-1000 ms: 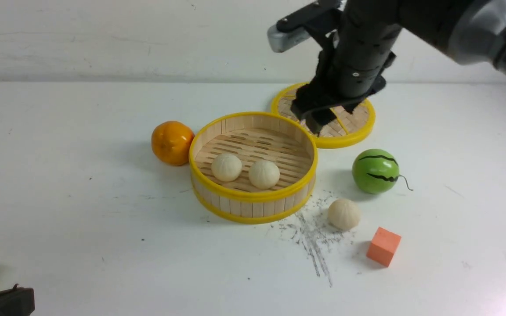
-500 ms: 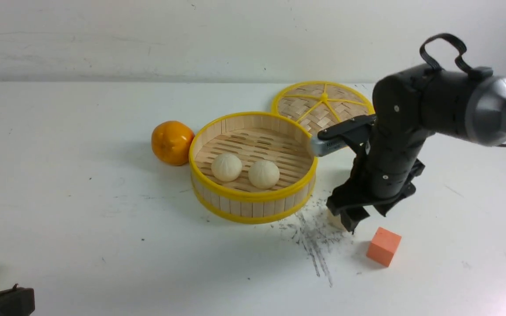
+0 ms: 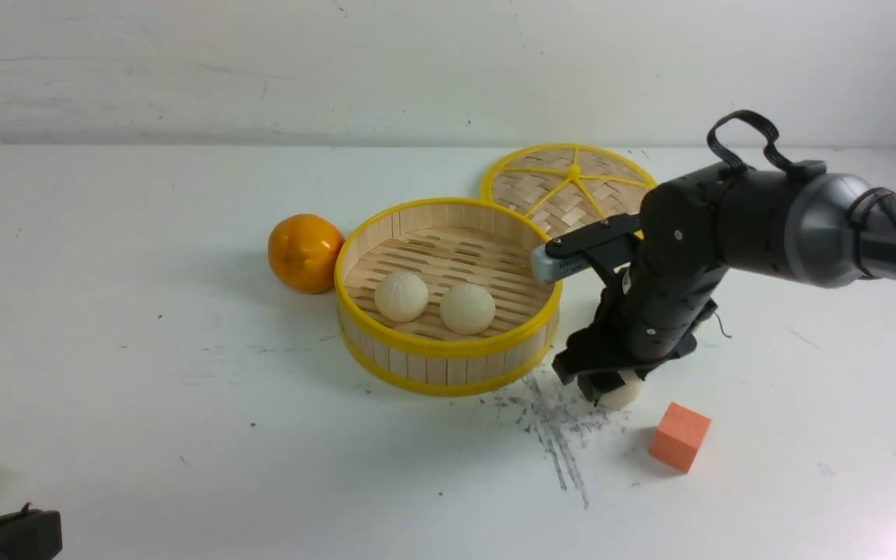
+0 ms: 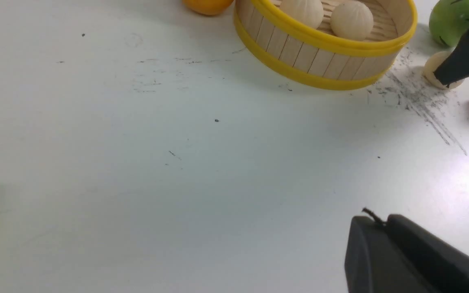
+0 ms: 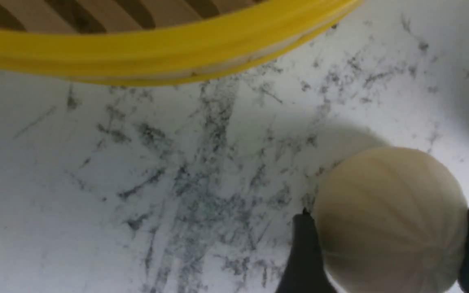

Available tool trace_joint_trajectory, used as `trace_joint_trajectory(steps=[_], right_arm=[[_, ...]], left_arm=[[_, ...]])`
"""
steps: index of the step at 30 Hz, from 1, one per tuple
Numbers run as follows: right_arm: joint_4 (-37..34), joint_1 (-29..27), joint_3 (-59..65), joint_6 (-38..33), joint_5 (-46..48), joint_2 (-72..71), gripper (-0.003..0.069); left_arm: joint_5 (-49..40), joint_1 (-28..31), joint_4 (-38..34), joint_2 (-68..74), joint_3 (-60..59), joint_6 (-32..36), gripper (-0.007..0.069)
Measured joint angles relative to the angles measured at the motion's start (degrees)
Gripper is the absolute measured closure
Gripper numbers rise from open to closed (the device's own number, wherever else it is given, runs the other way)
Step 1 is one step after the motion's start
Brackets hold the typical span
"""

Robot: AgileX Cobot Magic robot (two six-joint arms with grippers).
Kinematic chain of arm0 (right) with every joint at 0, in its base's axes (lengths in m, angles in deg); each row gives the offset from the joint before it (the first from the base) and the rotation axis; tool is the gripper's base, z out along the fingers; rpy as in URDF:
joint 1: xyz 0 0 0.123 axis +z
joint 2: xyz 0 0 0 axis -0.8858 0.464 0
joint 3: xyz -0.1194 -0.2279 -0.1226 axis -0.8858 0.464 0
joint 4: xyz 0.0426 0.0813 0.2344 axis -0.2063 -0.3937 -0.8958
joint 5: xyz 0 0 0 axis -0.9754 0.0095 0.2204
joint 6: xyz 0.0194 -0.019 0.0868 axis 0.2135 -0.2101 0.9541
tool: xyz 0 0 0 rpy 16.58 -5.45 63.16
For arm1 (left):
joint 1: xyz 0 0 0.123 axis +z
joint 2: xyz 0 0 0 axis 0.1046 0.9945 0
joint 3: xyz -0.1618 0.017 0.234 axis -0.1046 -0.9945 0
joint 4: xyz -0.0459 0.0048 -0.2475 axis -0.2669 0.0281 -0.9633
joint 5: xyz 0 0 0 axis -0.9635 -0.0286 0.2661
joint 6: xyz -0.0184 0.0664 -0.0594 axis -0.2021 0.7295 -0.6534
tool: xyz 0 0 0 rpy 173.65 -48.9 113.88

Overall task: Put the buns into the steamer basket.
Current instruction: Use the right arm to grab a steamed stuffed bun, then use the right arm to put the steamed stuffed bun into the steamer

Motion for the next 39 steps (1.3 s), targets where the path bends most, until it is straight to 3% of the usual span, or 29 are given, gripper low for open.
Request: trace_joint_trajectory(steps=[7, 8, 20, 27, 31, 33, 36, 39], right_arm=[[1.07, 0.0, -4.85, 0.4, 3.47, -1.1, 0.0606], [1.01, 0.05, -6.73, 0.4, 4.28, -1.51, 0.0633], [0.36, 0.71, -23.77, -0.04, 1.64, 1.25, 0.0636], [-0.28, 0.71, -24.09, -0.04, -2.09, 9.06, 0.0536], [-0.76, 1.13, -24.38, -0.1, -4.49, 11.08, 0.0378], [-0.76, 1.2, -24.45, -0.1, -4.61, 11.45, 0.0336], [-0.76, 1.2, -24.78, -0.1, -4.95, 11.62, 0.0202], [-0.76, 1.2, -25.42, -0.05, -3.36, 10.71, 0.0139]], left_arm=[[0.0, 0.0, 0.05, 0.0, 0.0, 0.0, 0.0587], [-0.06, 0.0, 0.05, 0.0, 0.0, 0.0, 0.0586], [-0.15, 0.0, 0.05, 0.0, 0.0, 0.0, 0.0574], [-0.15, 0.0, 0.05, 0.0, 0.0, 0.0, 0.0568], [-0.15, 0.0, 0.05, 0.0, 0.0, 0.0, 0.0566], [-0.17, 0.0, 0.05, 0.0, 0.0, 0.0, 0.0564], [-0.17, 0.0, 0.05, 0.0, 0.0, 0.0, 0.0557], [-0.17, 0.0, 0.05, 0.0, 0.0, 0.0, 0.0554]])
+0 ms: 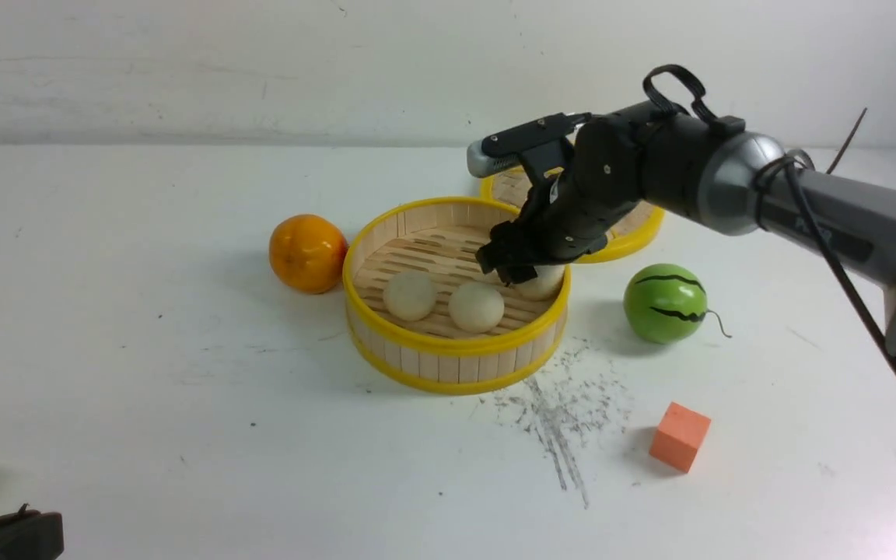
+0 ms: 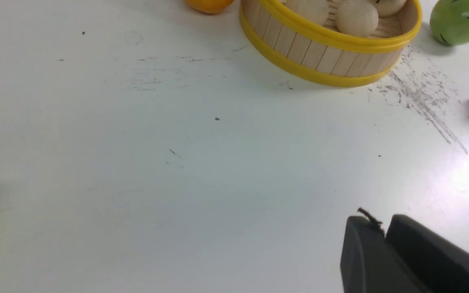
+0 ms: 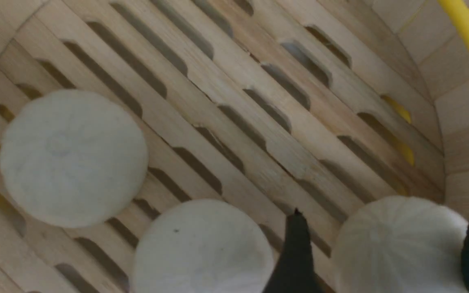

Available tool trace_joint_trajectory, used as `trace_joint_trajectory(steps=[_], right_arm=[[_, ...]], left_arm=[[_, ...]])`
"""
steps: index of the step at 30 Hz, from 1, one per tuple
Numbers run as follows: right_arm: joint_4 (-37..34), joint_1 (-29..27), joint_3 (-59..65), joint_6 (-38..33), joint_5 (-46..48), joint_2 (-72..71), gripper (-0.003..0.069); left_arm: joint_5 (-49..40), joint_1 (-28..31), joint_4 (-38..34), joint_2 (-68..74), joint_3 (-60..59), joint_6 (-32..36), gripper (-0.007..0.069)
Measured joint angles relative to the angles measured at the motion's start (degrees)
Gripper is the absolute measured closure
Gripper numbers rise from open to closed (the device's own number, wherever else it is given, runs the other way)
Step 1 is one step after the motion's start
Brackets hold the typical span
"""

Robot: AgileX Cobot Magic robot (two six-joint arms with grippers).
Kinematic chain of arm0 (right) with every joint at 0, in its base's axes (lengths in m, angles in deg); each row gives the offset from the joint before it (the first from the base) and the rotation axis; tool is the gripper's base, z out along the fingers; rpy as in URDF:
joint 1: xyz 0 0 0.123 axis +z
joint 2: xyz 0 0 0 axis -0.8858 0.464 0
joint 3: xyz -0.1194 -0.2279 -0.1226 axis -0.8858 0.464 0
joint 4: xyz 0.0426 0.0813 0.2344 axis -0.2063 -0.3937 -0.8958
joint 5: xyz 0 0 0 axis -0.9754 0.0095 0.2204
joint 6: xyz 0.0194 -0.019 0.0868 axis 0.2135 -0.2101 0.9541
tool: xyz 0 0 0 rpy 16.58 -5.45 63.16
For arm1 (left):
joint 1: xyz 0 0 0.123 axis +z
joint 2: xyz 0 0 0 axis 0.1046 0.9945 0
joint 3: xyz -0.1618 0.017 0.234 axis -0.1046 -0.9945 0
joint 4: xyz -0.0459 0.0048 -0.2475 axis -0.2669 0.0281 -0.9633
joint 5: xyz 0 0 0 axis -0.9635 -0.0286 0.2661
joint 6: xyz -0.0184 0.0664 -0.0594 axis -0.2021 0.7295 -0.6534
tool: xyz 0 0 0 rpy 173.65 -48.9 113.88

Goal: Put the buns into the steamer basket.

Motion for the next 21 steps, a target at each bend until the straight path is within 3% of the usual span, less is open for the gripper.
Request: trace_joint_trajectory(steps=[5, 8, 9, 10, 11, 13, 15, 18, 21], right_arm=[[0.0, 0.0, -3.52, 0.0, 6.86, -4.12, 0.0148], [0.0, 0.0, -6.54, -0.06, 12.16, -8.44, 0.0229], [0.0, 0.0, -7.71, -0.39, 14.36, -10.67, 0.0292], [0.0, 0.0, -7.84, -0.47, 14.74, -11.06, 0.0292], [0.0, 0.0, -8.57, -1.85, 18.02, -15.33, 0.0399], [0.0, 0.0, -8.64, -2.58, 19.42, -17.11, 0.0445], [0.0, 0.0, -8.91, -5.22, 24.01, -22.49, 0.0596], [0.0, 0.0, -8.95, -8.44, 30.81, -30.2, 0.0677], [0.0, 0.0, -7.86, -10.03, 31.65, -35.59, 0.0679]], left_arm=[[0.0, 0.0, 0.0, 0.0, 0.0, 0.0, 0.0552], [0.0, 0.0, 0.0, 0.0, 0.0, 0.0, 0.055], [0.0, 0.0, 0.0, 0.0, 0.0, 0.0, 0.055], [0.0, 0.0, 0.0, 0.0, 0.0, 0.0, 0.055], [0.0, 0.0, 0.0, 0.0, 0.0, 0.0, 0.055], [0.0, 0.0, 0.0, 0.0, 0.0, 0.0, 0.055], [0.0, 0.0, 0.0, 0.0, 0.0, 0.0, 0.055], [0.0, 0.0, 0.0, 0.0, 0.0, 0.0, 0.0547], [0.0, 0.0, 0.0, 0.0, 0.0, 0.0, 0.0544]])
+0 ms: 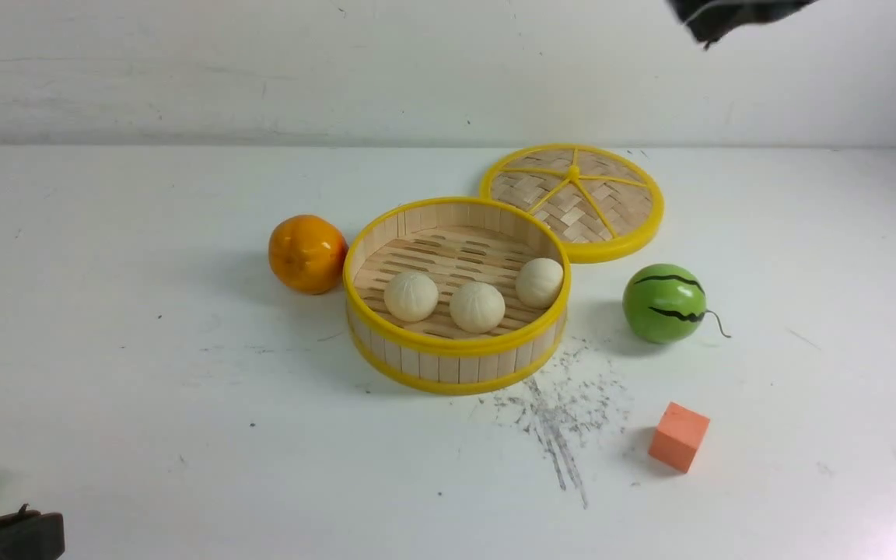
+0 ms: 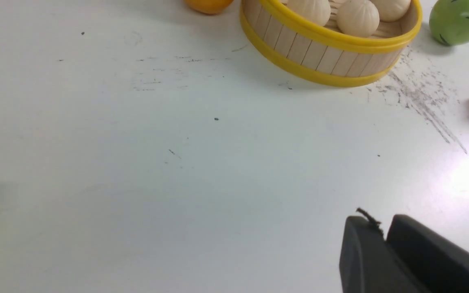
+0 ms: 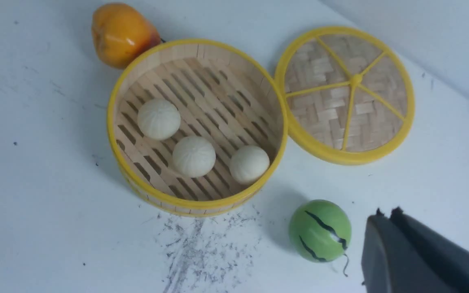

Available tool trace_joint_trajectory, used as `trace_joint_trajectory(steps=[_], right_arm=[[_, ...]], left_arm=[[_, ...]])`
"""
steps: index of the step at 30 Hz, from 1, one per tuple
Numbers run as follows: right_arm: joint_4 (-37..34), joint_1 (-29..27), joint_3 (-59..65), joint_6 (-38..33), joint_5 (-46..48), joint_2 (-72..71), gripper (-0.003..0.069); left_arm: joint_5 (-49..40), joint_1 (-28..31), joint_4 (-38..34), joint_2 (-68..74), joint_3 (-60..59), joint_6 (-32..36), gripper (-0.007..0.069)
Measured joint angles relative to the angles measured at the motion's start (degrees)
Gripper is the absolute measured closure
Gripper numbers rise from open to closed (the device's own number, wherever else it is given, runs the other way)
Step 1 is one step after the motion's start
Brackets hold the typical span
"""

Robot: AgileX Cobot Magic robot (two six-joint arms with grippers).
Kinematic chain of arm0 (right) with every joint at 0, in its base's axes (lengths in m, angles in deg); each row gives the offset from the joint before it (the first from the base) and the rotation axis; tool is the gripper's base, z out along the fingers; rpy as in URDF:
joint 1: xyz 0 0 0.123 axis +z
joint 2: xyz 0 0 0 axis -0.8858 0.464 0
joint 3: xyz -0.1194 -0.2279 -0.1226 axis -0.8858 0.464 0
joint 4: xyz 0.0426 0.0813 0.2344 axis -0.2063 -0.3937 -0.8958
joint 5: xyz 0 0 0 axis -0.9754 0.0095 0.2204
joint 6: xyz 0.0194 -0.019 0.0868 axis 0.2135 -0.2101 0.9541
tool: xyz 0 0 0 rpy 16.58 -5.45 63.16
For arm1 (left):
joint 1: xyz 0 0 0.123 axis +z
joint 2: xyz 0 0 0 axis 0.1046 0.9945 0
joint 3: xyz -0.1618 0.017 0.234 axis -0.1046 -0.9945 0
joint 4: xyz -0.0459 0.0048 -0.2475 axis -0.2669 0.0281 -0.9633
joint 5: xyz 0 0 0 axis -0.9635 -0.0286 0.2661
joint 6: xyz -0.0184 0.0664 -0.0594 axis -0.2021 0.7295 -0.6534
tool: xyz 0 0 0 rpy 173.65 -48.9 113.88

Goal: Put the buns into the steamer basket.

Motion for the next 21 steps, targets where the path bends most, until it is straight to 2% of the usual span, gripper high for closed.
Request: trace_joint_trajectory(steps=[6, 7, 14, 21], right_arm=[[-1.33, 0.0, 12.6, -0.15, -0.3, -15.42, 0.0679], [-2.37, 0.0, 19.58, 0.69, -2.66, -20.93, 0.0679], [-7.63, 0.0, 45.65, 1.4, -17.04, -39.56, 0.0677], [-13.02, 0.0, 59.9, 1.44, -21.62, -48.16, 0.0674]], left_arm=[[0.0, 0.0, 0.0, 0.0, 0.0, 0.0, 0.0538], [0.0, 0.0, 0.0, 0.0, 0.0, 0.0, 0.0536], [-0.05, 0.0, 0.0, 0.0, 0.0, 0.0, 0.0534], [-0.05, 0.0, 0.0, 0.0, 0.0, 0.0, 0.0533]])
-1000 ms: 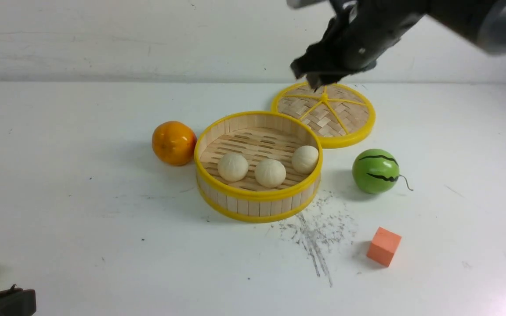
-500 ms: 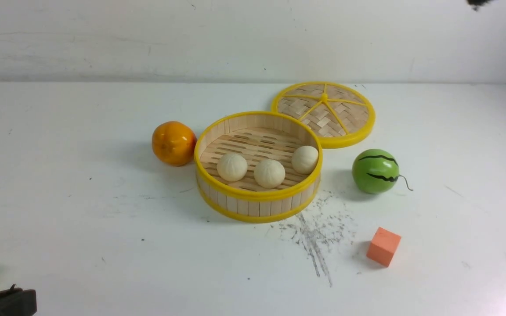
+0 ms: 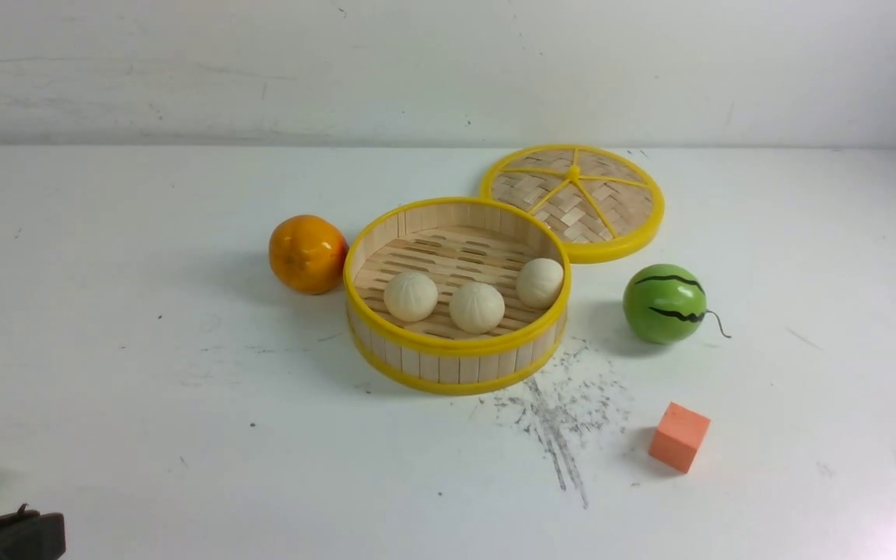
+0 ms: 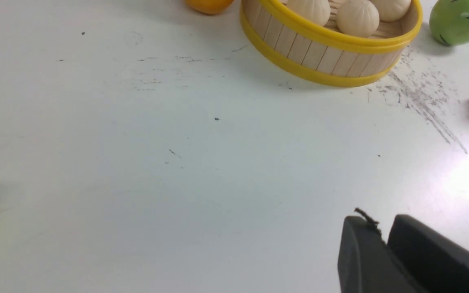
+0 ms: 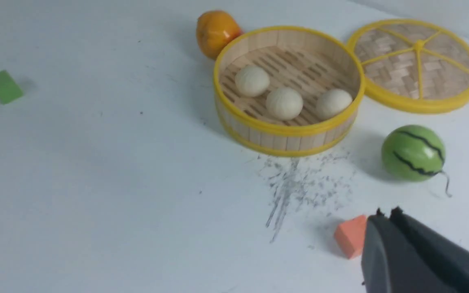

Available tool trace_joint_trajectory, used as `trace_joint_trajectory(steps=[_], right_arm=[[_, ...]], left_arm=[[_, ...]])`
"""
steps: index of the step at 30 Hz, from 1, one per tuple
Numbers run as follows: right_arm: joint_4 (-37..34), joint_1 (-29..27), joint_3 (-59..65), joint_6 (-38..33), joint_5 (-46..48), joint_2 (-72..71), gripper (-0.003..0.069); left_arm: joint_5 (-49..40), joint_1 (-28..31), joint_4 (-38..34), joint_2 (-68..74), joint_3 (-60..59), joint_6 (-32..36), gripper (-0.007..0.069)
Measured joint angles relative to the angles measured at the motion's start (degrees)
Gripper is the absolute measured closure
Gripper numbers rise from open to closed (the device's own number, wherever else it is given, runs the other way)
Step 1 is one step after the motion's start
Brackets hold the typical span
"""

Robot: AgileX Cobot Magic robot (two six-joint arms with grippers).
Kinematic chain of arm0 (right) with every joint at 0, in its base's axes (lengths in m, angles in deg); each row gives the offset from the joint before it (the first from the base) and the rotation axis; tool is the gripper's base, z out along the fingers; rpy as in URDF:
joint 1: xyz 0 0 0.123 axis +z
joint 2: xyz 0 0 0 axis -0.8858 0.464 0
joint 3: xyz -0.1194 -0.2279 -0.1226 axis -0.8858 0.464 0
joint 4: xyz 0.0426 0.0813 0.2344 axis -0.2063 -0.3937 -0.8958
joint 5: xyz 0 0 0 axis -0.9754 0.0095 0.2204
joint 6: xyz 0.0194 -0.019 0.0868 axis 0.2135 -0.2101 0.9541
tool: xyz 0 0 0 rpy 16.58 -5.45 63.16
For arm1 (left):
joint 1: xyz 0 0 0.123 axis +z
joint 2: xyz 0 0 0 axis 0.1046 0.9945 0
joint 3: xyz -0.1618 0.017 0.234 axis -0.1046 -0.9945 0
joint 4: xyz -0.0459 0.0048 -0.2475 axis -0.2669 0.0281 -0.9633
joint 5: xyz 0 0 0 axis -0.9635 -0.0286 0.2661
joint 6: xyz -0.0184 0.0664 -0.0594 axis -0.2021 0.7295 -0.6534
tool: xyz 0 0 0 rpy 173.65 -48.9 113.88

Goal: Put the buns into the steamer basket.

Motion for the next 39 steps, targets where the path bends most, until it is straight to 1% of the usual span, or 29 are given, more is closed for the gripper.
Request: trace_joint_trajectory(steps=[2, 3, 6, 10, 13, 14, 18, 21, 22, 23, 24, 25, 26, 27, 31, 32, 35, 36, 39], right_arm=[[-0.69, 0.0, 3.8, 0.0, 0.41, -2.35, 0.0671], [-0.69, 0.0, 3.8, 0.0, 0.41, -2.51, 0.0671], [2.26, 0.0, 6.57, 0.0, 0.78, -4.74, 0.0669], [3.06, 0.0, 6.72, 0.0, 3.44, -5.14, 0.0667], [1.57, 0.0, 6.83, 0.0, 5.58, -5.14, 0.0664], [-0.87, 0.0, 7.03, 0.0, 7.79, -5.14, 0.0662], [-2.56, 0.0, 8.48, -0.2, 8.29, -6.38, 0.0662], [-1.54, 0.0, 12.22, -0.25, 3.82, -9.67, 0.0662], [-0.38, -0.15, 15.33, -0.19, -1.29, -12.79, 0.0663], [0.33, -0.45, 17.69, 0.05, -4.13, -14.34, 0.0666], [0.46, -0.56, 18.21, 0.11, -4.87, -14.72, 0.0668], [1.77, -1.85, 22.78, 0.91, -11.16, -17.93, 0.0677], [1.93, -2.29, 23.4, 1.03, -12.79, -18.73, 0.0678], [3.72, -4.81, 29.83, 2.67, -19.83, -22.24, 0.068], [6.11, -11.58, 40.74, 6.27, -31.16, -28.34, 0.068], [6.83, -15.27, 45.51, 8.3, -35.04, -30.89, 0.068], [7.72, -20.88, 52.28, 11.35, -38.65, -34.7, 0.068], [7.73, -21.27, 52.76, 11.54, -38.78, -35.0, 0.068], [8.38, -25.76, 58.86, 14.03, -38.84, -40.38, 0.068]], left_arm=[[0.0, 0.0, 0.0, 0.0, 0.0, 0.0, 0.0529], [0.0, 0.0, 0.0, 0.0, 0.0, 0.0, 0.0529], [0.0, 0.0, 0.0, 0.0, 0.0, 0.0, 0.0522], [0.0, 0.0, 0.0, 0.0, 0.0, 0.0, 0.0522], [0.0, 0.0, 0.0, 0.0, 0.0, 0.0, 0.0522], [0.0, 0.0, 0.0, 0.0, 0.0, 0.0, 0.0522], [0.0, 0.0, 0.0, 0.0, 0.0, 0.0, 0.0517], [0.0, 0.0, 0.0, 0.0, 0.0, 0.0, 0.0515], [0.0, 0.0, 0.06, 0.0, 0.0, 0.0, 0.0515], [0.0, 0.0, 0.06, 0.0, 0.0, 0.0, 0.0515], [0.0, 0.0, 0.06, 0.0, 0.0, 0.0, 0.0515], [0.0, 0.0, 0.06, 0.0, 0.0, 0.0, 0.0515], [0.0, 0.0, 0.06, 0.0, 0.0, 0.0, 0.0515], [0.0, 0.0, 0.11, 0.0, 0.0, 0.0, 0.0515], [0.0, 0.0, 0.11, 0.0, 0.0, 0.0, 0.0515], [0.0, 0.0, 0.11, 0.0, 0.0, 0.0, 0.0515], [0.0, 0.0, 0.11, 0.0, 0.0, 0.0, 0.0515], [0.0, 0.0, 0.11, 0.0, 0.0, 0.0, 0.0515], [0.0, 0.0, 0.11, 0.0, 0.0, 0.0, 0.0515]])
